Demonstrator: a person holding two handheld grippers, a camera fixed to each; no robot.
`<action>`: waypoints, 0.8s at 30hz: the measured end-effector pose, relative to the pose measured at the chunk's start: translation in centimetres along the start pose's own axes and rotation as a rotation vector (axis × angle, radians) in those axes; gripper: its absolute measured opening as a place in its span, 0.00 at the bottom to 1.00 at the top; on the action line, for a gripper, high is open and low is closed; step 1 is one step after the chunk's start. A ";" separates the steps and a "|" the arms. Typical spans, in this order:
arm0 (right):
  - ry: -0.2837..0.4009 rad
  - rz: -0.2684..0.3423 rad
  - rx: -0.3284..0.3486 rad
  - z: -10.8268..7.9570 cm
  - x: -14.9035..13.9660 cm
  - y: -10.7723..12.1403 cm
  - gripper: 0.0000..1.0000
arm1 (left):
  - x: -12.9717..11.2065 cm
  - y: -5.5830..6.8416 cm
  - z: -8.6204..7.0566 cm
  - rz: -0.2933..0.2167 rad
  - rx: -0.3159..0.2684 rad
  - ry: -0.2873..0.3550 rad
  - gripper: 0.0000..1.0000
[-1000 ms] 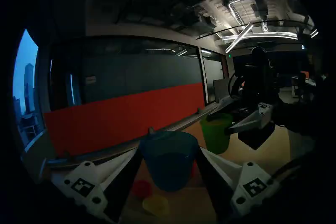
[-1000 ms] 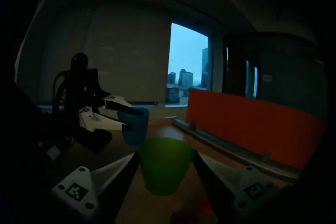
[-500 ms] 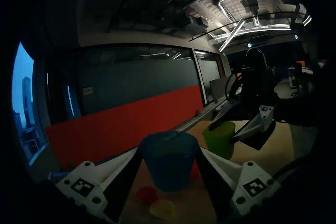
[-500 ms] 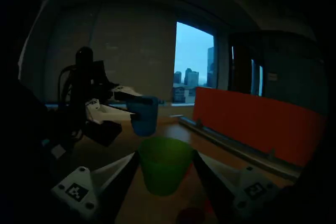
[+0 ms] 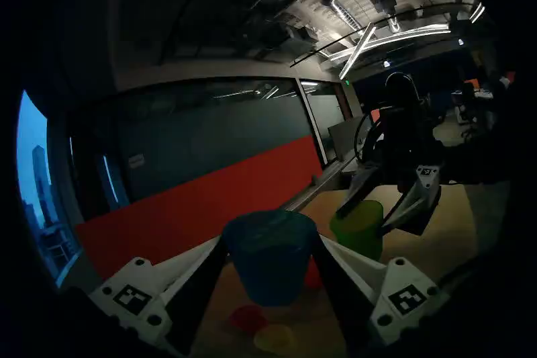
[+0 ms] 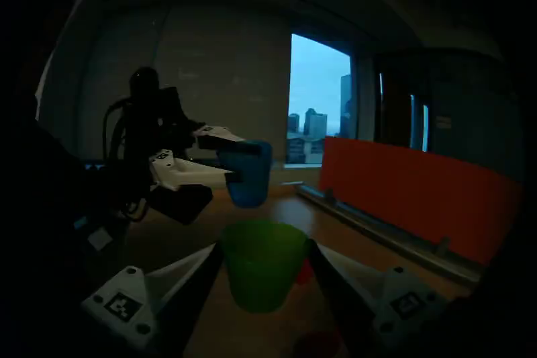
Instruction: Pour water
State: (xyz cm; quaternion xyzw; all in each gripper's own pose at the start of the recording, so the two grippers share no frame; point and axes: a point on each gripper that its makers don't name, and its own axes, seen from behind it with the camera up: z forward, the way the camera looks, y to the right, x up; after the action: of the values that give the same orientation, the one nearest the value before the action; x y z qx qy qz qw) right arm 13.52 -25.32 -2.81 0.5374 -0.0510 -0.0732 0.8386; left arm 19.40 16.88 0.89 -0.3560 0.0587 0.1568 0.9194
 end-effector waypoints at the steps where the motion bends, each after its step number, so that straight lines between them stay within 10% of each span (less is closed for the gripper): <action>1: -0.001 0.000 0.003 0.1 0.0 -0.1 1.00 | 0.0 -0.1 0.0 0.007 0.001 0.001 0.87; 24: 0.024 0.012 0.070 1.6 -0.5 -2.0 1.00 | 0.2 0.3 0.5 0.175 -0.045 0.031 0.86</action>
State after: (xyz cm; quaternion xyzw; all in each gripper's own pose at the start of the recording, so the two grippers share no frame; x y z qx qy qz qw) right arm 12.58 -27.50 -3.91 0.5671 -0.0465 -0.0598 0.8202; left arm 19.55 17.47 1.06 -0.3724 0.1004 0.2322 0.8929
